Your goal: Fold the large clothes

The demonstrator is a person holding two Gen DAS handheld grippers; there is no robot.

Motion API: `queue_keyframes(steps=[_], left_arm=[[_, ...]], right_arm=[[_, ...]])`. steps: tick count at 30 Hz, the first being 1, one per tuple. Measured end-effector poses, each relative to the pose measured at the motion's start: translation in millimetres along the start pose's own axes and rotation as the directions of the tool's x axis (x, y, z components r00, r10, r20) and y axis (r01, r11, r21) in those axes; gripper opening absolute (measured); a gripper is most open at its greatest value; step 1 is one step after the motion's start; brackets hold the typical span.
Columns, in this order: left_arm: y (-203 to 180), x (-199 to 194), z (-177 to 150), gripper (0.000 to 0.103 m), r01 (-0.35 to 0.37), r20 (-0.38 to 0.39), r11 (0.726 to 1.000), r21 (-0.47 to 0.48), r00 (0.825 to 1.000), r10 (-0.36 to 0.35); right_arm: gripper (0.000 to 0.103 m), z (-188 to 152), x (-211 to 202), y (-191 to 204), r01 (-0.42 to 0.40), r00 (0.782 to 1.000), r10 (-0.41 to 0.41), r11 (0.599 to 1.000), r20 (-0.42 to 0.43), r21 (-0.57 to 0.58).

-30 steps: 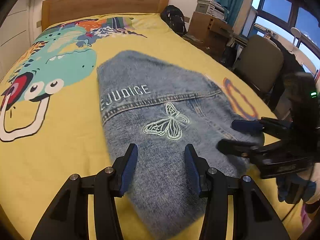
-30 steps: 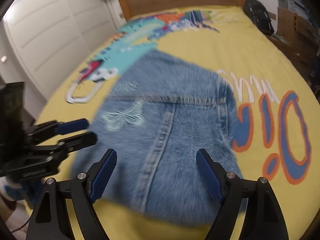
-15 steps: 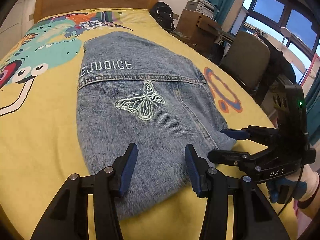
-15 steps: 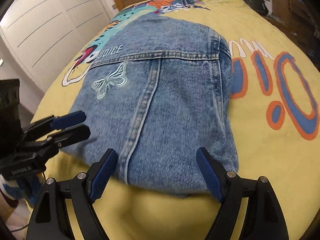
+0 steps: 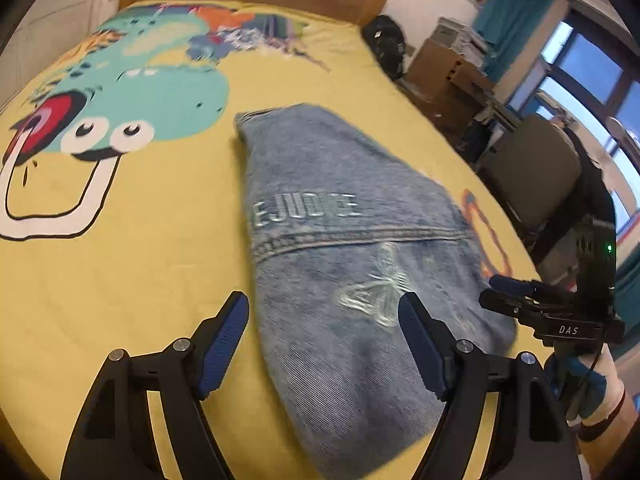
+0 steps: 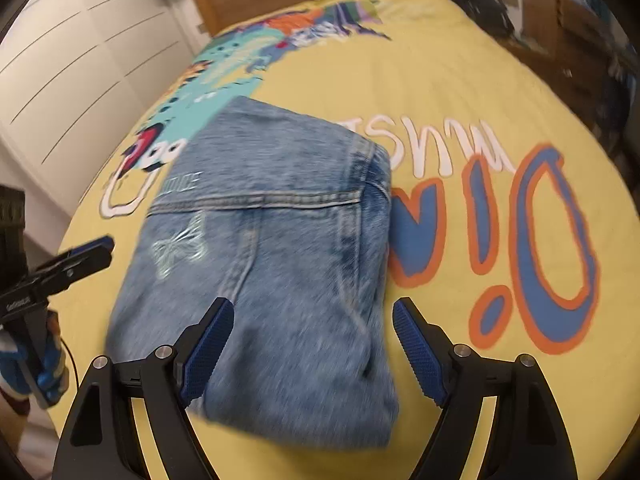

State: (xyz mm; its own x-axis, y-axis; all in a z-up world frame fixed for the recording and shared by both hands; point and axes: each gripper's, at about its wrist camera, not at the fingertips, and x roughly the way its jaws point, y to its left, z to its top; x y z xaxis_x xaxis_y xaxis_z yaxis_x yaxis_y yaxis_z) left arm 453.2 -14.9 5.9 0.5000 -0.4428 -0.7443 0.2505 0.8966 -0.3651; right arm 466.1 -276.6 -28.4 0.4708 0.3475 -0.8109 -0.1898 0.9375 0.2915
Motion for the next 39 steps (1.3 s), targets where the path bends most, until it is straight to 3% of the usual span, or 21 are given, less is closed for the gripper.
queue_keyframes(steps=[6, 10, 12, 14, 15, 19, 21, 23, 27, 33, 37, 39], left_arm=[[16.4, 35.2, 4.2, 0.073, 0.044, -0.111, 0.997, -0.071, 0.992, -0.052], [27.5, 57.7, -7.0, 0.089, 0.108, -0.173, 0.985, -0.132, 0.976, -0.13], [35.3, 61.3, -8.2, 0.088, 0.153, -0.167, 0.974, -0.168, 0.969, -0.181], [38.0, 59.6, -6.8, 0.078, 0.192, -0.155, 0.967, -0.167, 0.964, -0.218], [37.4, 57.8, -6.2, 0.066, 0.217, -0.147, 0.963, -0.162, 0.959, -0.241], [37.5, 39.4, -4.8, 0.038, 0.233, -0.085, 0.963, -0.138, 0.966, -0.246], [38.6, 24.2, -2.4, 0.033, 0.254, -0.059, 0.959, -0.123, 0.963, -0.263], [32.6, 7.5, -1.3, 0.031, 0.258, -0.04, 0.963, -0.072, 0.964, -0.262], [36.7, -41.8, 8.8, 0.031, 0.252, 0.02, 0.968, -0.001, 0.967, -0.252], [58.8, -102.3, 6.0, 0.031, 0.179, 0.077, 0.982, 0.066, 0.98, -0.184], [77.4, -100.8, -15.5, 0.032, 0.125, 0.043, 0.991, 0.055, 0.991, -0.127], [89.9, -87.0, -32.5, 0.034, 0.099, -0.003, 0.995, 0.024, 0.995, -0.099]], right_arm=[[0.083, 8.5, 40.7, -15.3, -0.108, 0.987, 0.119, 0.989, -0.104, 0.105], [0.086, 6.6, 57.7, -33.0, -0.184, 0.97, 0.209, 0.965, -0.125, 0.185], [0.086, 4.5, 65.1, -38.5, -0.218, 0.959, 0.249, 0.954, -0.136, 0.203], [0.085, 3.1, 71.9, -44.2, -0.261, 0.944, 0.3, 0.934, -0.137, 0.243], [0.084, 2.5, 72.3, -45.8, -0.274, 0.939, 0.314, 0.929, -0.138, 0.25], [0.056, 3.3, 70.3, -41.5, -0.322, 0.926, 0.361, 0.908, -0.11, 0.268], [0.044, 4.2, 64.9, -33.1, -0.336, 0.927, 0.366, 0.907, -0.082, 0.253], [0.03, 8.5, 50.0, -21.3, -0.343, 0.933, 0.358, 0.916, -0.041, 0.209], [0.027, 21.3, 29.3, 6.3, -0.373, 0.927, 0.375, 0.917, 0.012, 0.138], [0.027, 31.3, 25.5, 63.4, -0.482, 0.876, 0.477, 0.871, 0.065, 0.099], [0.027, 20.0, 57.9, 89.0, -0.509, 0.86, 0.51, 0.849, 0.033, 0.143], [0.027, 9.2, 79.0, 95.8, -0.486, 0.868, 0.496, 0.857, -0.018, 0.17]])
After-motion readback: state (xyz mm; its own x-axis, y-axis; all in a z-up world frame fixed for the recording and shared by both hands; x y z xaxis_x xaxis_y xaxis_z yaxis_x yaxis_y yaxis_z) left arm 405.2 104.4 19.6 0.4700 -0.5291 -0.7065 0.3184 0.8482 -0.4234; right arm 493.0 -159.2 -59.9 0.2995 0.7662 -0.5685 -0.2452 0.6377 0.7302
